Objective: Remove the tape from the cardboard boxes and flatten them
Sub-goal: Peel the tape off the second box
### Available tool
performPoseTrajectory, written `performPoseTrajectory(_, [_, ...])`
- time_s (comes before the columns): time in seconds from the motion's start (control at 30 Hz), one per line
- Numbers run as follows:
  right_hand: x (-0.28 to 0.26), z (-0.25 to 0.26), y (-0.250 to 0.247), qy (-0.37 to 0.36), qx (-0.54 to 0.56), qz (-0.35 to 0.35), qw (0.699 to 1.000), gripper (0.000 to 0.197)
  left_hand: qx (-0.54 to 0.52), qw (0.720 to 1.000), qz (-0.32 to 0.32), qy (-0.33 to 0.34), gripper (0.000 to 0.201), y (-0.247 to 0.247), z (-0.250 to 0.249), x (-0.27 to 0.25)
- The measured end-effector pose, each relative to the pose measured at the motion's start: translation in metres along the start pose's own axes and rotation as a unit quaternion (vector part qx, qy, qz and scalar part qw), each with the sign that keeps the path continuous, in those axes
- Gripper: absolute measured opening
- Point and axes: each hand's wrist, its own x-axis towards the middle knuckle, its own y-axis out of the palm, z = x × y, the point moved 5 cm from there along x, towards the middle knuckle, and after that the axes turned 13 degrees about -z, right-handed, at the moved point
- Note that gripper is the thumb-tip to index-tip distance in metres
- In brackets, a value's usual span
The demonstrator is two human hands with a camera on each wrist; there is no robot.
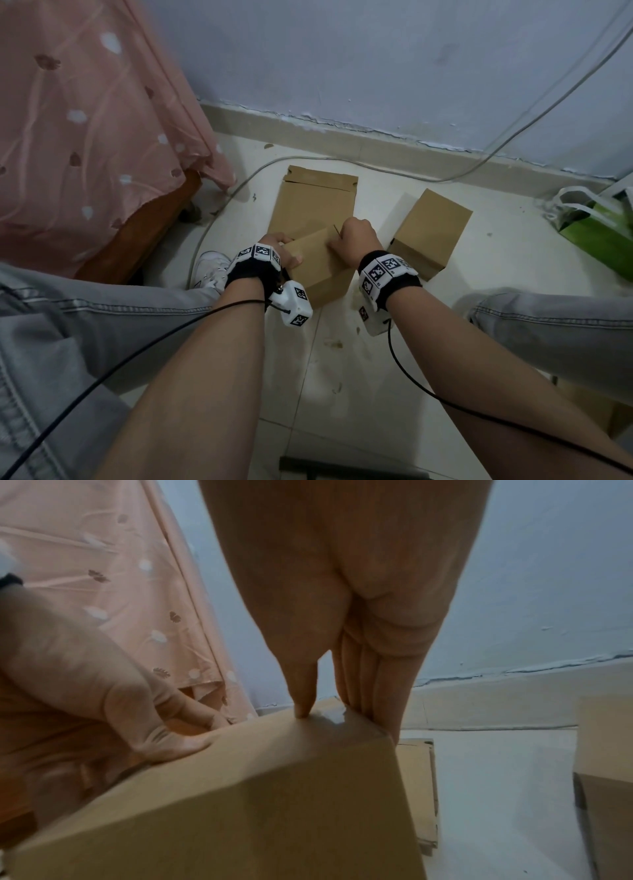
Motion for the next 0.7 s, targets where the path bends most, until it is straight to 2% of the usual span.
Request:
performPoseTrajectory(0.4, [-0.008,0.008,0.002,-0.018,-0.071,-0.042,0.996,0.023,0.002,1.0,0.006,0.011,0.049,-0.003,-0.001,-0.005])
performPoseTrajectory(0.47, [-0.005,0.001,-0.001,0.01,-0.037,-0.022,0.999,0.03,-0.002,1.0,0.006,0.009,0.049,-0.004,-0.001,-0.006])
performPoseTrajectory(0.53, [0.001,-0.007,-0.006,0.027,0.021,0.02,0.999,0.028,-0.012,1.0,0.007,0.005,0.049,-0.003,-0.001,-0.005])
performPoseTrajectory(0.63, [0.003,-0.015,-0.011,0.003,0.035,0.073,0.997,0.028,-0.028,1.0,0.003,0.002,0.047,-0.005,0.0,-0.006])
performPoseTrajectory(0.7, [0.0,-0.017,-0.01,-0.01,0.037,0.07,0.997,0.03,-0.032,0.999,0.002,0.0,0.047,-0.005,-0.001,-0.009])
